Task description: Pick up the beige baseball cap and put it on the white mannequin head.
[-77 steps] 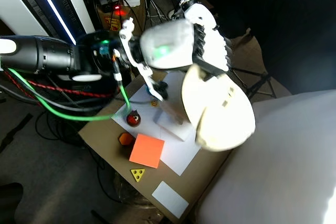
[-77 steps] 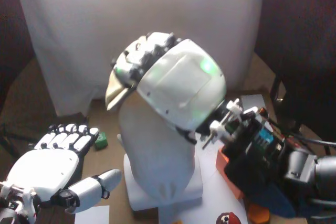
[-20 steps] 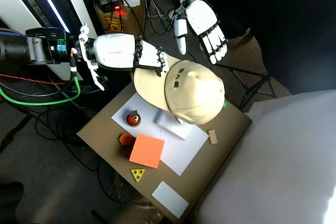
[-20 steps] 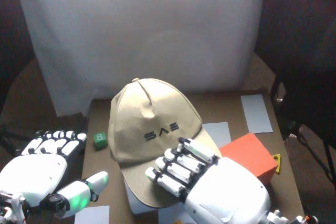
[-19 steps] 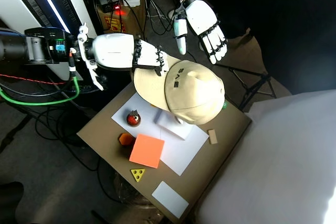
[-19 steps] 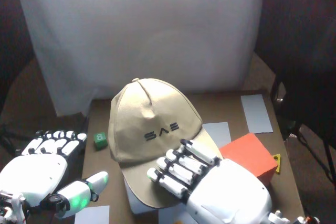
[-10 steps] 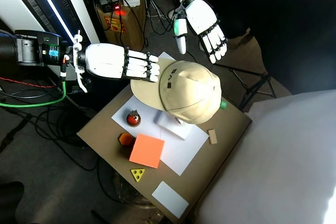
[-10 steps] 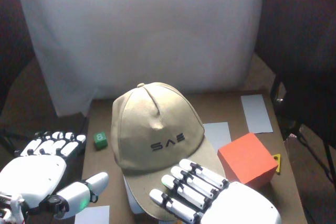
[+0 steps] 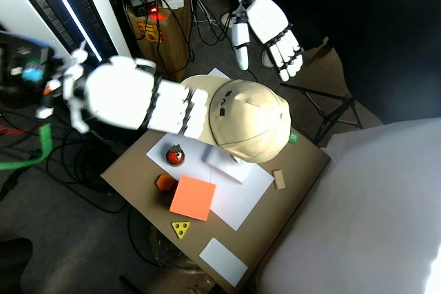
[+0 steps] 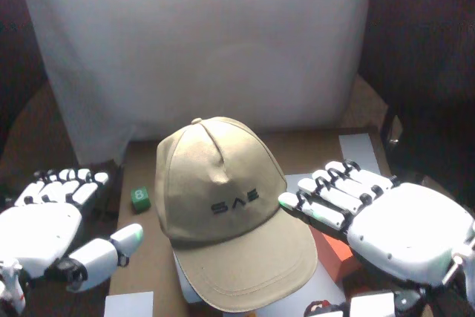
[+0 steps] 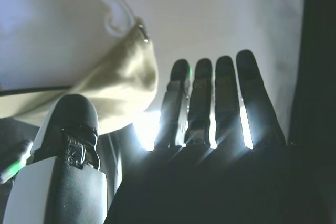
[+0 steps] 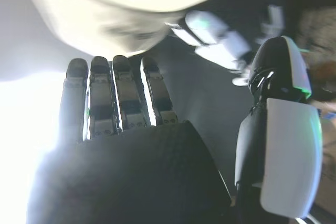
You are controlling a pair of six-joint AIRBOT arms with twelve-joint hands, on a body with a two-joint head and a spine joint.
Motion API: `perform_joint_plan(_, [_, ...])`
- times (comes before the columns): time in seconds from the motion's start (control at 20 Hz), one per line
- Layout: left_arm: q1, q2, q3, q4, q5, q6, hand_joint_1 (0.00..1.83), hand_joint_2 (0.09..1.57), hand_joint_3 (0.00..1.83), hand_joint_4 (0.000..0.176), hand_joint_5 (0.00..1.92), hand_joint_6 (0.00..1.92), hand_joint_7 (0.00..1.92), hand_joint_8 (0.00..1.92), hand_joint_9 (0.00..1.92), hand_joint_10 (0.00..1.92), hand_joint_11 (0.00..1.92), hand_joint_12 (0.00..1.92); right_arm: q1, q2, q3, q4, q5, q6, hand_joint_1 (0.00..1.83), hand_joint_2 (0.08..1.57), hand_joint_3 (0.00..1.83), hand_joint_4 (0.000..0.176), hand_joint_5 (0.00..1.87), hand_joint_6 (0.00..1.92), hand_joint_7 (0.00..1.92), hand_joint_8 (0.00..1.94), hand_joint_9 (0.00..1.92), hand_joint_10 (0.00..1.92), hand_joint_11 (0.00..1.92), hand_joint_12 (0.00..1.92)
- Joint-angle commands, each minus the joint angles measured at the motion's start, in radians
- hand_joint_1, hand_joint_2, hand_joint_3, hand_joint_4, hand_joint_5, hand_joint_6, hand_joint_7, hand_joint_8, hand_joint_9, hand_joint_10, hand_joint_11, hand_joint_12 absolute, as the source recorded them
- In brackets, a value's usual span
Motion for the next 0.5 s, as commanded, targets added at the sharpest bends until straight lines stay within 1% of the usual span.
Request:
perform_joint_plan(0.0, [-0.012, 0.023, -0.009, 0.02, -0.113, -0.005, 0.0, 1.19, 0.0, 0.0, 0.18, 0.0, 0.14, 0.0, 0.11, 0.0, 0.0, 0.45, 0.042, 0.002, -0.003, 0.018, -0.005, -0.031, 0.29, 0.91, 0.0, 0.076, 0.0, 0.0, 0.0, 0.0, 0.0, 0.0, 0.01, 0.05])
perform_joint_plan(0.05, [-0.02, 0.037, -0.021, 0.007, -0.108, -0.003, 0.0, 1.19, 0.0, 0.0, 0.17, 0.0, 0.12, 0.0, 0.11, 0.0, 0.0, 0.47, 0.067, 0.001, 0.004, 0.076, -0.03, -0.069, 0.28, 0.92, 0.0, 0.076, 0.0, 0.0, 0.0, 0.0, 0.0, 0.0, 0.04, 0.07])
perform_joint_plan(0.1, [-0.045, 0.067, -0.049, -0.036, -0.055, 0.011, 0.0, 1.19, 0.0, 0.0, 0.17, 0.0, 0.09, 0.0, 0.1, 0.0, 0.0, 0.41, 0.113, -0.013, 0.023, 0.181, -0.086, -0.133, 0.28, 0.92, 0.0, 0.074, 0.02, 0.0, 0.0, 0.0, 0.0, 0.0, 0.0, 0.26])
perform_joint_plan(0.15, [-0.069, 0.091, -0.072, -0.07, -0.012, 0.046, 0.0, 1.19, 0.0, 0.0, 0.18, 0.0, 0.09, 0.0, 0.1, 0.0, 0.0, 0.4, 0.141, -0.027, 0.041, 0.266, -0.127, -0.19, 0.28, 0.93, 0.0, 0.073, 0.03, 0.01, 0.0, 0.0, 0.01, 0.0, 0.0, 0.31])
perform_joint_plan(0.2, [-0.097, 0.114, -0.096, -0.113, 0.02, 0.091, 0.0, 1.19, 0.0, 0.0, 0.2, 0.01, 0.11, 0.01, 0.11, 0.0, 0.0, 0.42, 0.163, -0.045, 0.062, 0.319, -0.16, -0.216, 0.28, 0.93, 0.0, 0.073, 0.06, 0.0, 0.03, 0.0, 0.06, 0.01, 0.0, 0.43])
perform_joint_plan(0.25, [-0.123, 0.135, -0.119, -0.153, 0.041, 0.122, 0.0, 1.19, 0.0, 0.003, 0.21, 0.01, 0.12, 0.01, 0.12, 0.01, 0.0, 0.44, 0.169, -0.062, 0.073, 0.364, -0.148, -0.244, 0.3, 0.93, 0.0, 0.072, 0.08, 0.01, 0.06, 0.01, 0.1, 0.01, 0.0, 0.56])
perform_joint_plan(0.3, [-0.155, 0.165, -0.149, -0.185, 0.073, 0.148, 0.0, 1.19, 0.0, 0.006, 0.21, 0.01, 0.13, 0.01, 0.13, 0.01, 0.0, 0.44, 0.168, -0.083, 0.075, 0.438, -0.123, -0.305, 0.34, 0.92, 0.0, 0.071, 0.12, 0.01, 0.12, 0.01, 0.16, 0.01, 0.0, 0.75])
perform_joint_plan(0.35, [-0.174, 0.185, -0.168, -0.204, 0.097, 0.159, 0.01, 1.19, 0.0, 0.007, 0.23, 0.0, 0.15, 0.01, 0.18, 0.01, 0.0, 0.54, 0.162, -0.089, 0.073, 0.442, -0.119, -0.318, 0.4, 0.91, 0.0, 0.065, 0.27, 0.02, 0.25, 0.01, 0.3, 0.02, 0.02, 1.07])
perform_joint_plan(0.4, [-0.205, 0.214, -0.207, -0.254, 0.117, 0.2, 0.06, 1.18, 0.0, 0.007, 0.25, 0.01, 0.17, 0.01, 0.2, 0.01, 0.0, 0.58, 0.15, -0.101, 0.069, 0.441, -0.103, -0.346, 0.43, 0.91, 0.0, 0.06, 0.37, 0.02, 0.35, 0.01, 0.4, 0.03, 0.08, 1.16])
perform_joint_plan(0.45, [-0.234, 0.241, -0.242, -0.304, 0.121, 0.257, 0.13, 1.16, 0.0, 0.006, 0.31, 0.0, 0.25, 0.0, 0.3, 0.01, 0.03, 0.7, 0.136, -0.11, 0.069, 0.44, -0.09, -0.364, 0.49, 0.93, 0.0, 0.03, 0.51, 0.03, 0.51, 0.03, 0.57, 0.09, 0.22, 1.26])
